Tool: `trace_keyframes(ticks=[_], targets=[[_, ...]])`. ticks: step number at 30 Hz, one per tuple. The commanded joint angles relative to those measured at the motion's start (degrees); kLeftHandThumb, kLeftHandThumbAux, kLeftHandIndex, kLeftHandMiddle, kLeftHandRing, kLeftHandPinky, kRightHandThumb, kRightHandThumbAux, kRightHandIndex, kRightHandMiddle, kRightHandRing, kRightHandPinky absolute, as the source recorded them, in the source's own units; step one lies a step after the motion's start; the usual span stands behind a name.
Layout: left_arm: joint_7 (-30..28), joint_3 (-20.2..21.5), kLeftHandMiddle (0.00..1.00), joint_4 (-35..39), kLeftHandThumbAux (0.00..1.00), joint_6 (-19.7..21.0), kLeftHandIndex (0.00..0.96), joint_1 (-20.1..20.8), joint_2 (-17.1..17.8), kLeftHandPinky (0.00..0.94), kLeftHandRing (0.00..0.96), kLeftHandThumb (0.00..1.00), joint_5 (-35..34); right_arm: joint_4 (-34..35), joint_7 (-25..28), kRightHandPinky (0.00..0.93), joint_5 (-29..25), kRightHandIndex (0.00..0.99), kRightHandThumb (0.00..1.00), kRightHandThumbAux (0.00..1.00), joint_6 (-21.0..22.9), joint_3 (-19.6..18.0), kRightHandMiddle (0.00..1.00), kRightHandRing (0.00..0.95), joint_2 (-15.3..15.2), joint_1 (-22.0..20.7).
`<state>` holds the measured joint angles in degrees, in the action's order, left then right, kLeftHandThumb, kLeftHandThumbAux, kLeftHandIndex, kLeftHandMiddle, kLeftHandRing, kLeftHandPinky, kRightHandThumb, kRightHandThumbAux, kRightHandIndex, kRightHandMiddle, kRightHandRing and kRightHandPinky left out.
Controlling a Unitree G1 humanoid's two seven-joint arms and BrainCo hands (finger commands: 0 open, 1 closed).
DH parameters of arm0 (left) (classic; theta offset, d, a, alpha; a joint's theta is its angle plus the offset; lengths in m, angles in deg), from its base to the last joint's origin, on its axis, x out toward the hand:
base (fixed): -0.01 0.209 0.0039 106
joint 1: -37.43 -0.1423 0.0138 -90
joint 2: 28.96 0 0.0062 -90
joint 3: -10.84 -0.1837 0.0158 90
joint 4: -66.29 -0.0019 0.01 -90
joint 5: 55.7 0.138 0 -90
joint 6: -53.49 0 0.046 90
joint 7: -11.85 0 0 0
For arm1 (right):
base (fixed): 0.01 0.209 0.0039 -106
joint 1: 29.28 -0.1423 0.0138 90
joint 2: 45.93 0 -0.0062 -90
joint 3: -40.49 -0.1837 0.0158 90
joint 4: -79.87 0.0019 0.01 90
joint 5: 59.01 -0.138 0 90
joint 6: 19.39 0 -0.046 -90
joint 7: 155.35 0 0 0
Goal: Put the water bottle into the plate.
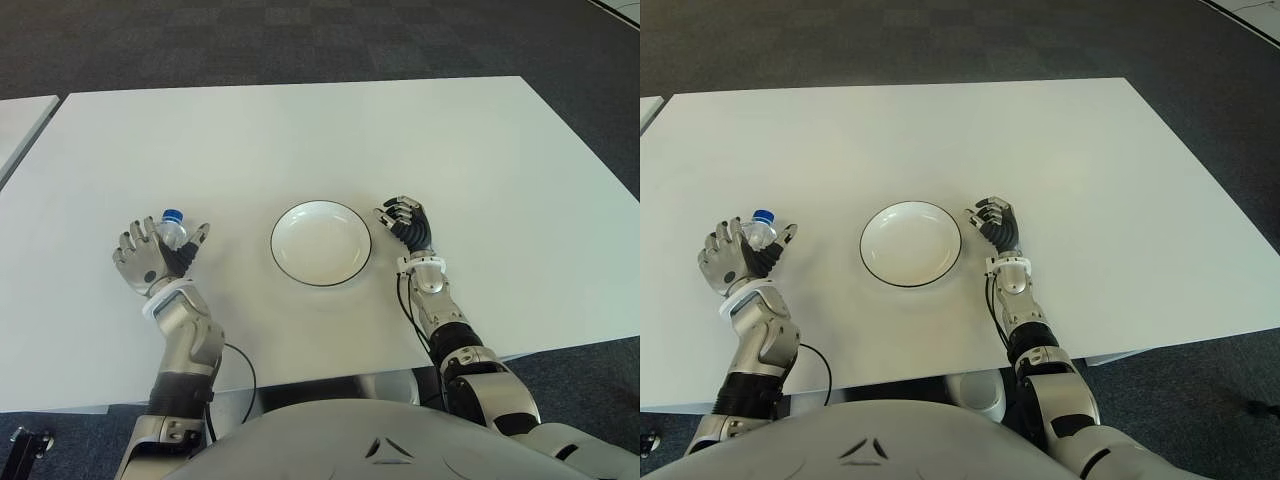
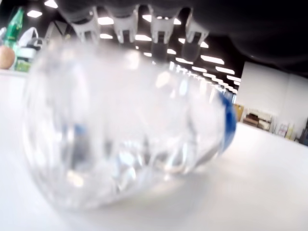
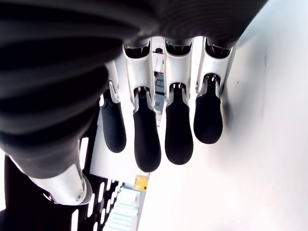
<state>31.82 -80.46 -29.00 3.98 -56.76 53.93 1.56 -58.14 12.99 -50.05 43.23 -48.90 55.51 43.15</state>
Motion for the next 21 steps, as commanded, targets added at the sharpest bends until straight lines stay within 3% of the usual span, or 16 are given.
trace_keyframes(ticks=[1,15,21], targets=[[0.8,-0.6,0.0,-7.5,0.163,-1.9,0.0,2.6,1.5,0.0,0.0,0.576,-3.4,-0.7,-0.2,0.637,-0.2,0.433,0.708,0.73,2.2,-0.3,0.62,0.631,0.2,0.7],[2.9,-2.2,0.0,-23.4,0.223,-6.3,0.0,8.8,2.9,0.0,0.0,0.566,-9.5,0.7,-0.5,0.634,-0.2,0.433,0.707,0.73,4.6,-0.3,0.621,0.629,0.3,1.1],[2.0,-2.9,0.0,-26.1,0.227,-7.2,0.0,10.1,3.4,0.0,0.0,0.566,-11.7,0.8,-0.2,0.64,-0.5,0.433,0.707,0.73,4.2,-0.3,0.622,0.63,0.3,1.2]])
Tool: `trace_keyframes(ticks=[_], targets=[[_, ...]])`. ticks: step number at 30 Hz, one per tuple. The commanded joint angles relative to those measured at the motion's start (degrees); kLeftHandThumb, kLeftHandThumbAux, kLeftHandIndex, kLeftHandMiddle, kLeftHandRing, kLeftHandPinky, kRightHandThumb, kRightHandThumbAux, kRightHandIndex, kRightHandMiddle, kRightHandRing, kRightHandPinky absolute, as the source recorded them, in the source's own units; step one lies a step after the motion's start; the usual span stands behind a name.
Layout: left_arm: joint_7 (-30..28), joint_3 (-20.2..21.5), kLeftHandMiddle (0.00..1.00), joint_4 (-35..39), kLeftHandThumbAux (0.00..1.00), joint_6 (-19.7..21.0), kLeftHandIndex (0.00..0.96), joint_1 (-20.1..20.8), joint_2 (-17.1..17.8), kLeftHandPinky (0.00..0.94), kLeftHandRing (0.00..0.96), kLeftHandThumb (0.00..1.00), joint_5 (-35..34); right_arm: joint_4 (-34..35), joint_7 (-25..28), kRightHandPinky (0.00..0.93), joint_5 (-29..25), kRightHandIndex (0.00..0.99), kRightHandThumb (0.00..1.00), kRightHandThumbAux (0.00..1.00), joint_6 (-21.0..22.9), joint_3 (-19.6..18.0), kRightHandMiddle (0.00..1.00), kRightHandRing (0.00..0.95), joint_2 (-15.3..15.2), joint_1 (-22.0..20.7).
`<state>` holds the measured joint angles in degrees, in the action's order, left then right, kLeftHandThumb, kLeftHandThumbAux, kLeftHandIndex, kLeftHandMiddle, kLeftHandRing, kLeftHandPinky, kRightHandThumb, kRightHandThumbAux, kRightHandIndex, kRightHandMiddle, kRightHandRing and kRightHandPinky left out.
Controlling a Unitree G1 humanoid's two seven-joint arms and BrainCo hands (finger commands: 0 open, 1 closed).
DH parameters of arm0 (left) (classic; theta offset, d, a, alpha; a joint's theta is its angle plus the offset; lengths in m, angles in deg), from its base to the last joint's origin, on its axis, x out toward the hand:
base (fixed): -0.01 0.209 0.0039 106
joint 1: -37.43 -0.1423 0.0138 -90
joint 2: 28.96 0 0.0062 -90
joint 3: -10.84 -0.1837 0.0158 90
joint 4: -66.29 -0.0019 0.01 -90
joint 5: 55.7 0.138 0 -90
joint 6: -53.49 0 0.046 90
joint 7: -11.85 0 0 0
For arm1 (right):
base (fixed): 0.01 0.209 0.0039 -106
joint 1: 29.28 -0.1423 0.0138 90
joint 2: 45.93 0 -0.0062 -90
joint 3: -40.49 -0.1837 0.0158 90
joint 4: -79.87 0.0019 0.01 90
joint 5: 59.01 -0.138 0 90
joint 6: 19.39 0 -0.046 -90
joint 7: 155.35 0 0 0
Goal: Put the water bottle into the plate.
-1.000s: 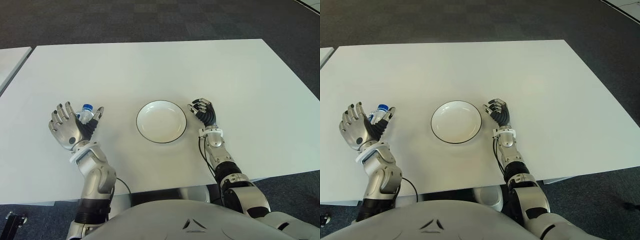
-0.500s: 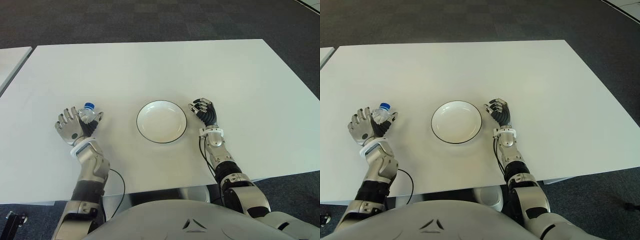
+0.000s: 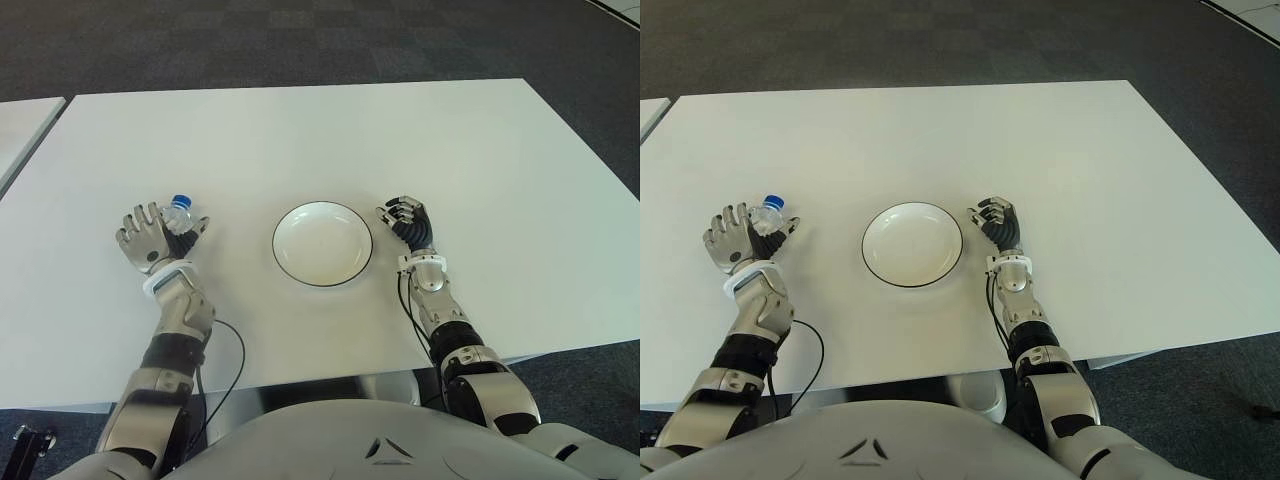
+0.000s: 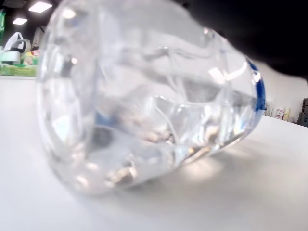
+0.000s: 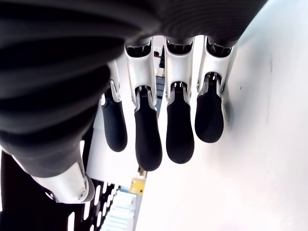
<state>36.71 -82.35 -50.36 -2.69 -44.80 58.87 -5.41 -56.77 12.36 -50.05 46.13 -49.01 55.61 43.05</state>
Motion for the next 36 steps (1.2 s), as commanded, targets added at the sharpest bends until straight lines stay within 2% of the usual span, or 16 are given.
trace_keyframes(ticks=[1,12,17,25,31,32,34,36], targets=[[-2.8,-0.9,0.0,-5.3,0.227,-0.6,0.0,-1.6,-1.7,0.0,0.0,0.566,-5.2,-0.5,0.4,0.641,-0.4,0.433,0.707,0.73,1.2,-0.2,0.623,0.63,0.2,1.3],[-1.9,-0.7,0.0,-6.7,0.2,-0.1,0.0,-0.3,-2.1,0.0,0.0,0.566,-7.9,-0.3,0.1,0.65,0.0,0.433,0.707,0.73,1.2,0.0,0.626,0.637,0.0,1.5],[0.1,0.4,0.0,-6.8,0.208,-1.5,0.0,-0.4,-2.7,0.0,0.0,0.578,-9.6,-0.1,0.2,0.647,-0.2,0.433,0.707,0.73,2.0,0.0,0.627,0.637,0.1,1.4],[4.6,3.5,0.0,-8.8,0.263,-9.1,0.0,-0.7,-3.0,0.013,0.0,0.631,-14.9,-0.5,0.7,0.648,-0.4,0.433,0.707,0.73,0.9,-0.1,0.628,0.638,0.2,1.3],[6.7,4.6,0.006,-10.2,0.324,-13.2,0.0,-0.8,-2.7,0.124,0.014,0.669,-17.4,-0.9,0.9,0.651,-0.6,0.434,0.707,0.73,0.5,-0.2,0.629,0.639,0.2,1.2],[7.0,4.8,0.079,-10.3,0.338,-13.8,0.065,-0.9,-2.6,0.201,0.094,0.688,-17.8,-0.9,0.9,0.651,-0.6,0.434,0.707,0.73,0.4,-0.2,0.629,0.64,0.2,1.2],[7.8,5.0,0.175,-10.4,0.354,-15.2,0.164,-1.1,-2.4,0.291,0.192,0.721,-18.5,-0.8,0.9,0.651,-0.5,0.434,0.707,0.73,0.4,-0.2,0.629,0.64,0.2,1.2],[8.3,4.9,0.309,-10.6,0.379,-16.1,0.318,-1.2,-2.2,0.399,0.321,0.777,-18.8,-0.8,0.9,0.649,-0.5,0.433,0.707,0.73,0.5,-0.2,0.628,0.639,0.2,1.2]])
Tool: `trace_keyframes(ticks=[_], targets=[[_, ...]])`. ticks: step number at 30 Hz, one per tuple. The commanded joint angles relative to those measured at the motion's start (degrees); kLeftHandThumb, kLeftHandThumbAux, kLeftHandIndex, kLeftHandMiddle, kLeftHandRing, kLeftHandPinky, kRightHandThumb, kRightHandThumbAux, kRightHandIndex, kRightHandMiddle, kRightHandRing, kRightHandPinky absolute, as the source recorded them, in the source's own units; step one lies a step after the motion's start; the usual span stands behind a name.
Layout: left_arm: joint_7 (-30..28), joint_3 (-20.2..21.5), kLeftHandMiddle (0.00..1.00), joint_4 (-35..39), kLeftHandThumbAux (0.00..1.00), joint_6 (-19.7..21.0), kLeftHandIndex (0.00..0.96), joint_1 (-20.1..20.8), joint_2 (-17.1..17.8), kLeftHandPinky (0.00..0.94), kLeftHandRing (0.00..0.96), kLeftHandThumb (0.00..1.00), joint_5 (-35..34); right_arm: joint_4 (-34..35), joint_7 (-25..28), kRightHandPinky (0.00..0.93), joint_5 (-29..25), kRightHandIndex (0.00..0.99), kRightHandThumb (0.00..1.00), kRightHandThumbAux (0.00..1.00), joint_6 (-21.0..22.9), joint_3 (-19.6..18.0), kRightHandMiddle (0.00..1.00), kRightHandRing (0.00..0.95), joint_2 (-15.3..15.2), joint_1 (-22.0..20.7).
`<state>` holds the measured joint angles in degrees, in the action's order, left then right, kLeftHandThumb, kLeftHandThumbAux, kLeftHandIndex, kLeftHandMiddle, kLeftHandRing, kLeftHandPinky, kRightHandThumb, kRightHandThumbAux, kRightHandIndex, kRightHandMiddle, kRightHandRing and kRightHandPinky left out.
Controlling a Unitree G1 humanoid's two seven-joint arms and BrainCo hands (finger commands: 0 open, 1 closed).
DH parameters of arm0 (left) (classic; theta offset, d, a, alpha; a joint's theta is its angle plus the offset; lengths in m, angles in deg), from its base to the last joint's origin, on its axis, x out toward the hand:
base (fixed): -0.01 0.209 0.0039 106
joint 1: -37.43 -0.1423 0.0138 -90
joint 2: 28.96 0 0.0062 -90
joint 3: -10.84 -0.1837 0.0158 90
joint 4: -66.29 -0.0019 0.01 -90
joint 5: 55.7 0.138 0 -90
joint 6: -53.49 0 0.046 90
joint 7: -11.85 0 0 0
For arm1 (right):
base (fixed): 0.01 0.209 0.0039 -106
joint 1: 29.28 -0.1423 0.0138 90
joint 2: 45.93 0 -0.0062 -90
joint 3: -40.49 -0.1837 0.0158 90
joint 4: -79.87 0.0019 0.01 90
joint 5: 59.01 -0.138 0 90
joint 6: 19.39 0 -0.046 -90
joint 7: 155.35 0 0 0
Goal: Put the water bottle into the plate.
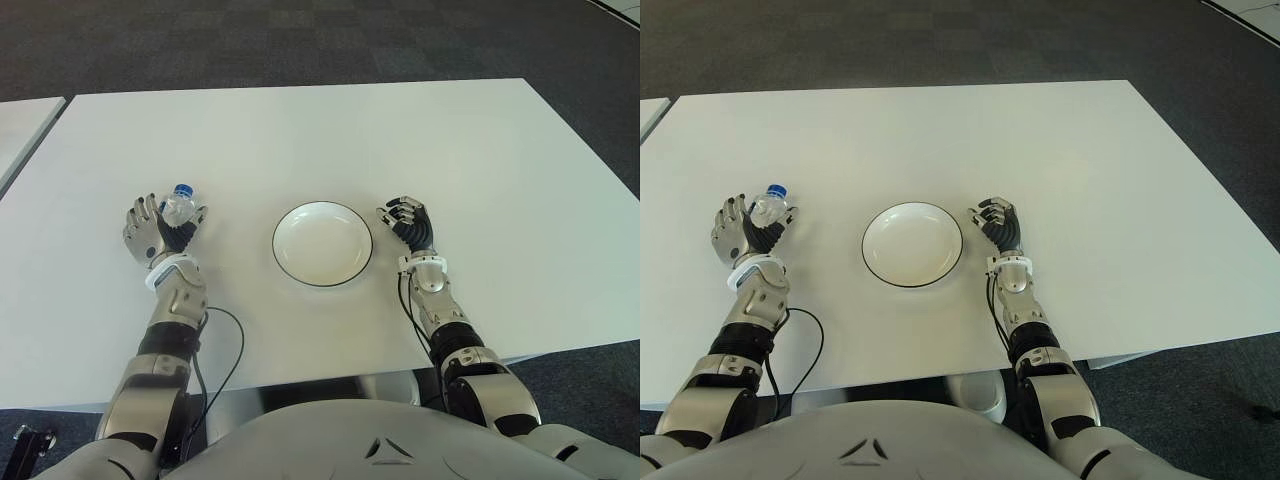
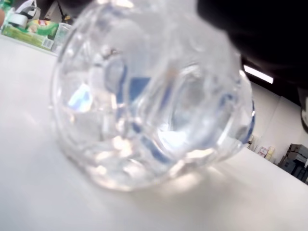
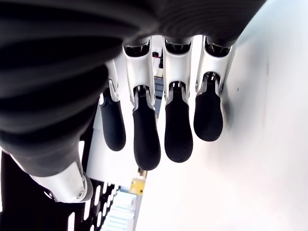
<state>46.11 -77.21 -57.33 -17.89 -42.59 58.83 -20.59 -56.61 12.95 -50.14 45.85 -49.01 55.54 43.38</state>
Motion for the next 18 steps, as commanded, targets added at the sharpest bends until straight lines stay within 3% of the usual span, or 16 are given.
trace_keyframes(ticks=[1,3,6,10,18], targets=[[-0.7,-0.6,0.332,-3.6,0.383,-1.2,0.345,-3.6,-1.9,0.416,0.343,0.787,-3.3,-0.9,0.2,0.648,-0.4,0.433,0.707,0.73,1.0,-0.3,0.628,0.639,0.3,0.9],[-0.3,-1.5,0.458,-3.7,0.56,-1.3,0.399,-3.7,-1.4,0.498,0.47,0.758,-2.6,-0.8,-0.1,0.646,-0.4,0.433,0.707,0.73,1.3,-0.3,0.628,0.639,0.4,0.9],[-0.2,-2.8,0.493,-3.9,0.63,-0.4,0.399,-3.7,-0.8,0.606,0.613,0.817,-1.6,-0.8,-0.2,0.646,-0.3,0.433,0.707,0.73,1.5,-0.4,0.629,0.639,0.4,0.9],[-1.6,-4.9,0.526,-4.2,0.657,3.0,0.399,-3.2,0.1,0.742,0.726,0.843,0.2,-0.7,-0.2,0.648,-0.3,0.433,0.707,0.73,1.7,-0.4,0.631,0.639,0.4,0.9],[-2.8,-5.5,0.531,-2.6,0.667,6.2,0.397,-3.1,0.1,0.812,0.797,0.851,-1.4,-0.9,-0.2,0.643,-0.2,0.434,0.707,0.73,1.5,-0.3,0.629,0.637,0.4,0.8]])
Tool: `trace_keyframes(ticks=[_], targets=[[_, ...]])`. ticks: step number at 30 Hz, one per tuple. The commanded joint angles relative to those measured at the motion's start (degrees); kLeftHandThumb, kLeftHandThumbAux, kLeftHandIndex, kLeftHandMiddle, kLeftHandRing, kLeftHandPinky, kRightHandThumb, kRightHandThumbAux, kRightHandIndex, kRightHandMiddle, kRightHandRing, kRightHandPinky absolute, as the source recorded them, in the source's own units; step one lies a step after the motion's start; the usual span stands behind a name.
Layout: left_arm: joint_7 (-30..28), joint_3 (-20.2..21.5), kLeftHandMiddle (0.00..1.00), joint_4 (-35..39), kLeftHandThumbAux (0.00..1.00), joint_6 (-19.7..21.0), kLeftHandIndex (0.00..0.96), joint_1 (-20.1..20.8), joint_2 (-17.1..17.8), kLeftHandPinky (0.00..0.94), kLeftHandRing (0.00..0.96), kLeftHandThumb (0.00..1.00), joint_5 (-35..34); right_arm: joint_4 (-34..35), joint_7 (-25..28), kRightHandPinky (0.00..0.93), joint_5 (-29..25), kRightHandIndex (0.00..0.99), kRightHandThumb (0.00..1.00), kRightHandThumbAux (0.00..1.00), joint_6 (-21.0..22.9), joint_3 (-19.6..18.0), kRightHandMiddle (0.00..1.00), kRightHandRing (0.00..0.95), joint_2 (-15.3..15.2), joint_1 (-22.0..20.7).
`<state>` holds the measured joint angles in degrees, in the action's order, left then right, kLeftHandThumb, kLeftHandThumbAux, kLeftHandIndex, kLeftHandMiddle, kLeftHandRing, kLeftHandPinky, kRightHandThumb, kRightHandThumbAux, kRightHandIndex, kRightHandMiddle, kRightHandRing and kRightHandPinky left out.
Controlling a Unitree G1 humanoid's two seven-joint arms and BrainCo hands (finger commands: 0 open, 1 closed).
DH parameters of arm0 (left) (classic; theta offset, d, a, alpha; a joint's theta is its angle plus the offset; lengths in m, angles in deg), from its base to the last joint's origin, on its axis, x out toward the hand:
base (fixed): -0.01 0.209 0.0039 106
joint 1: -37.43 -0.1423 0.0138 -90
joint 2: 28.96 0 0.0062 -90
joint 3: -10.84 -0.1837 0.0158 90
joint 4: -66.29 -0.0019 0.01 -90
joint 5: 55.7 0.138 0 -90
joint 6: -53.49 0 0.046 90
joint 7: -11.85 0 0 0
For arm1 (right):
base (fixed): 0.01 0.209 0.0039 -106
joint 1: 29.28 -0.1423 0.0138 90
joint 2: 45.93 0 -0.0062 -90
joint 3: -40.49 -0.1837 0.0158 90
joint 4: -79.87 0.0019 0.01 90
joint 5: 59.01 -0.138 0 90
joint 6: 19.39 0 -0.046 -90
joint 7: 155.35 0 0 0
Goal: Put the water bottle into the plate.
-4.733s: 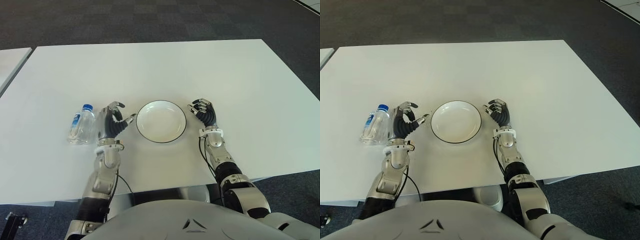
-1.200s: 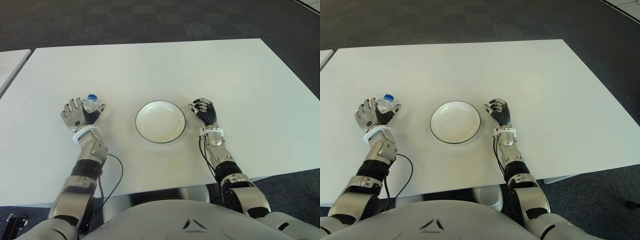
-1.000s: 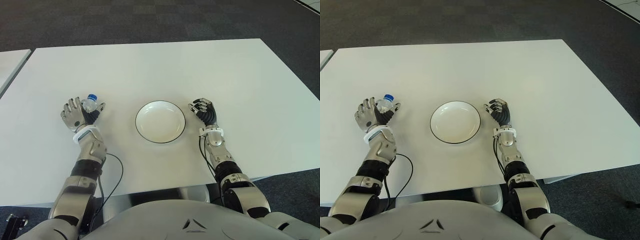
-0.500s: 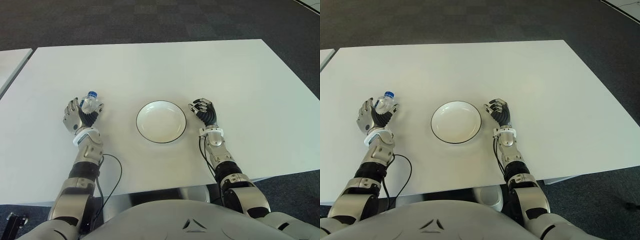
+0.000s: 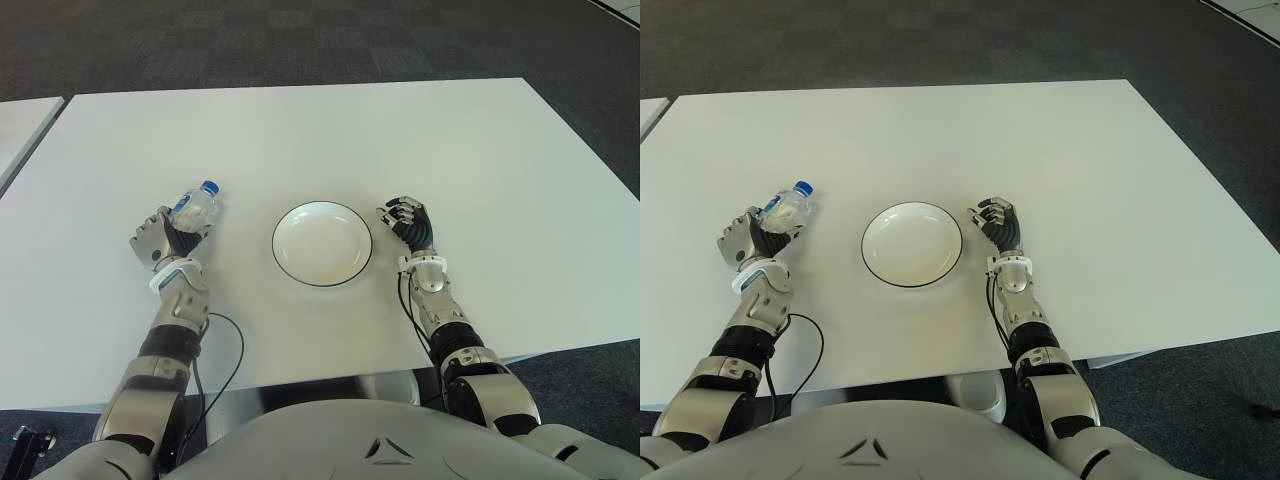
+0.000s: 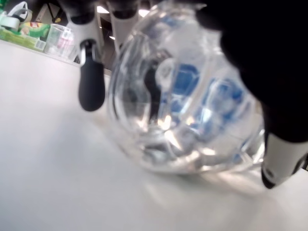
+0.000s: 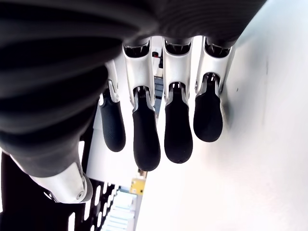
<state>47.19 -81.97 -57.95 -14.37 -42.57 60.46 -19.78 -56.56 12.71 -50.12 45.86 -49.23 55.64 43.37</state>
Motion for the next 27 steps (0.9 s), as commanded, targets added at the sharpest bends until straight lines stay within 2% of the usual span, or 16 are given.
trace_keyframes(ticks=[1,27], targets=[[-3.9,-0.6,0.53,-1.6,0.668,2.7,0.397,-3.2,-1.6,0.816,0.806,0.851,-2.5,-1.1,0.0,0.636,-0.2,0.433,0.707,0.73,1.4,-0.1,0.626,0.633,0.3,0.8],[-4.8,0.1,0.53,6.2,0.67,1.6,0.396,-6.5,-1.6,0.834,0.843,0.852,-4.5,-1.6,0.5,0.649,-0.3,0.433,0.707,0.73,-0.3,-0.1,0.629,0.64,0.2,0.8]])
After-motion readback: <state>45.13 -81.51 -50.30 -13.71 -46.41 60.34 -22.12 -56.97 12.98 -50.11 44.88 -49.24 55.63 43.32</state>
